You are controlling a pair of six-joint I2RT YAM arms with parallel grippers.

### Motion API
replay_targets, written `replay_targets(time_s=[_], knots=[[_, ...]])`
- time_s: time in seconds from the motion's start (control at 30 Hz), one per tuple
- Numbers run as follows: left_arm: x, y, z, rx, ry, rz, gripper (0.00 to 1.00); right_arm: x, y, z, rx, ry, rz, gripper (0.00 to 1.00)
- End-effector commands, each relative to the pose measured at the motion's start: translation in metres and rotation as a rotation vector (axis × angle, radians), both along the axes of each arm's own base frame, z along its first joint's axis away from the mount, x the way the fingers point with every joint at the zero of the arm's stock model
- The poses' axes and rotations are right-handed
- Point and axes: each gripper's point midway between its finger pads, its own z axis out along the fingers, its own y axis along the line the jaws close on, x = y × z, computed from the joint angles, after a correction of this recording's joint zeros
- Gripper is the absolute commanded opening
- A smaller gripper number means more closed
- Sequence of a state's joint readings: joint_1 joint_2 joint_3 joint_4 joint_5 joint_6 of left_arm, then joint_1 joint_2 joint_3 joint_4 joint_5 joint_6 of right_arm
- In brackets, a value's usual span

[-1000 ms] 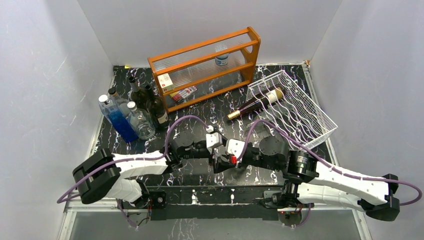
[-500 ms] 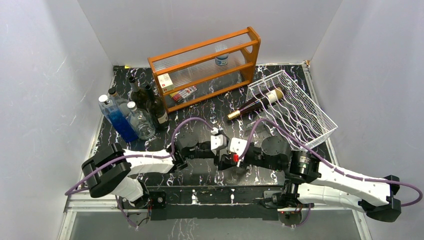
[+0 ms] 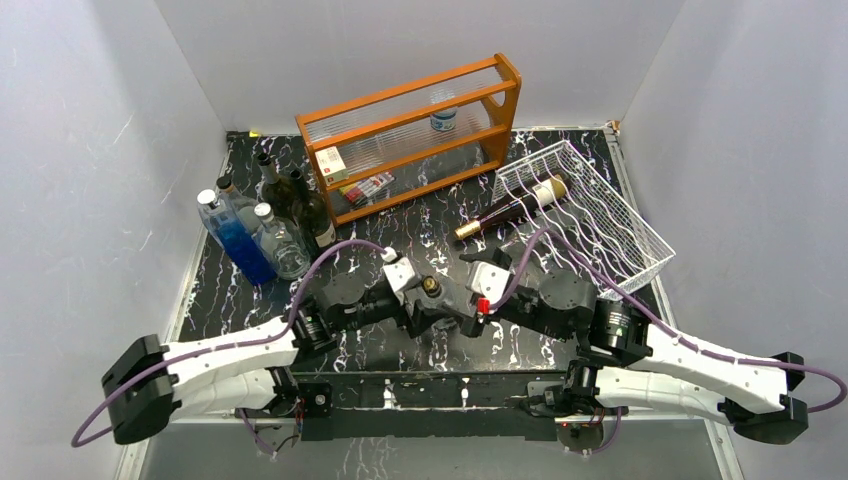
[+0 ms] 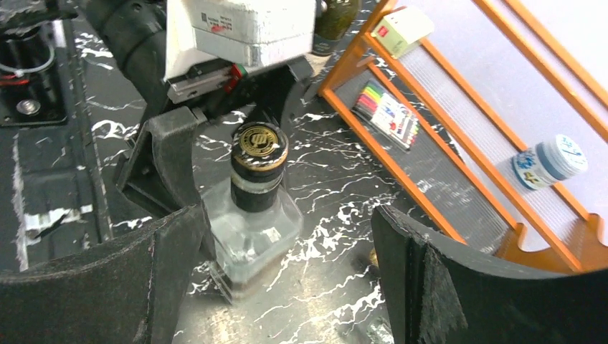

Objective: Take the wine bottle off the wine rack

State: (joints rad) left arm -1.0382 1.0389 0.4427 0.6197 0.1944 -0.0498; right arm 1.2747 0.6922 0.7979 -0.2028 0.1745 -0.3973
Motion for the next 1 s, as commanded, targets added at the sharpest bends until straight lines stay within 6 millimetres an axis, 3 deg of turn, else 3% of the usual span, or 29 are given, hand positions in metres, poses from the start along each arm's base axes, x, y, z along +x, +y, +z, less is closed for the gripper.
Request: replay_targets(time_s=[0.0, 0.27, 0.5, 0.73, 0.97], knots=[[0.03, 0.04, 0.036, 0.036, 0.04, 0.28, 0.16, 0.014, -0.013, 0.057, 0.165, -0.052, -0.106, 0.98], [0.057, 0.125, 0.065, 0.085, 0.082, 0.699, 0.16, 0.028, -0.032, 0.052, 0.196, -0.062, -0.221, 0.98], [0.071, 0.18, 0.081, 0.071, 0.01, 0.932, 0.15, 0.029, -0.028, 0.043, 0.155, -0.056, -0.221, 0.98], [0.089, 0.216, 0.093, -0.009, -0.022, 1.064, 0.18, 0.026, -0.025, 0.041, 0.151, -0.042, -0.2, 0.98], [0.12, 0.228, 0.082, -0.02, 0.075, 1.105, 0.16, 0.024, -0.028, 0.048, 0.168, -0.031, -0.196, 0.98]])
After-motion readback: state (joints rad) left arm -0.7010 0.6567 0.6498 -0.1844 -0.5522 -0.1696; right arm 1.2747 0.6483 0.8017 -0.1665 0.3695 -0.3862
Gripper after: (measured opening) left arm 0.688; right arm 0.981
